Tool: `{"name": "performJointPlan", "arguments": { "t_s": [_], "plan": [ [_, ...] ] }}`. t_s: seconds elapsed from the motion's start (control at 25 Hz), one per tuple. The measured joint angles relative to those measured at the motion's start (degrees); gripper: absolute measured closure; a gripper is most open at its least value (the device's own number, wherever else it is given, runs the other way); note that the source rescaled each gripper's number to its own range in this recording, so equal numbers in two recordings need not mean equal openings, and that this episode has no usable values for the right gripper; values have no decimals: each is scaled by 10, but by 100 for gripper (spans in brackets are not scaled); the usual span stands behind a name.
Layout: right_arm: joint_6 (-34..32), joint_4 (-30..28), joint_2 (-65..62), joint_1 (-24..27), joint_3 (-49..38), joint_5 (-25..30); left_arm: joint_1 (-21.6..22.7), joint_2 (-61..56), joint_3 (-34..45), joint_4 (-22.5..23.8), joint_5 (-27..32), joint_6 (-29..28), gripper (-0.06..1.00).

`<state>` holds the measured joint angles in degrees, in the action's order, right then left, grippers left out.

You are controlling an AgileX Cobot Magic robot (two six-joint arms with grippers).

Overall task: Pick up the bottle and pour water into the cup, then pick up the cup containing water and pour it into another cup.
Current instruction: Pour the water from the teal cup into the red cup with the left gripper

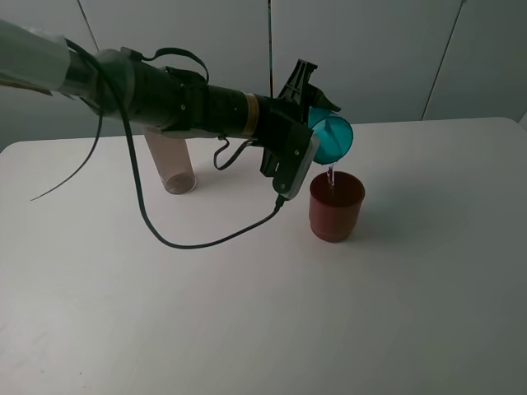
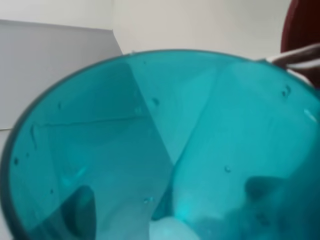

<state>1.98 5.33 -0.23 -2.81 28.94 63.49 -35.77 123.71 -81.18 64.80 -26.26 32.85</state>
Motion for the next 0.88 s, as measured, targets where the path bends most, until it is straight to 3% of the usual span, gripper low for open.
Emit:
{"name": "performJointPlan", "arguments": {
  "t_s": [0.24, 0.88],
  "plan": [
    [0, 0, 0, 0, 0, 0, -5, -1, 0, -29, -8, 41, 87],
    [0, 0, 0, 0, 0, 0, -5, -3, 0, -52, -33, 146, 87]
  ]
}}
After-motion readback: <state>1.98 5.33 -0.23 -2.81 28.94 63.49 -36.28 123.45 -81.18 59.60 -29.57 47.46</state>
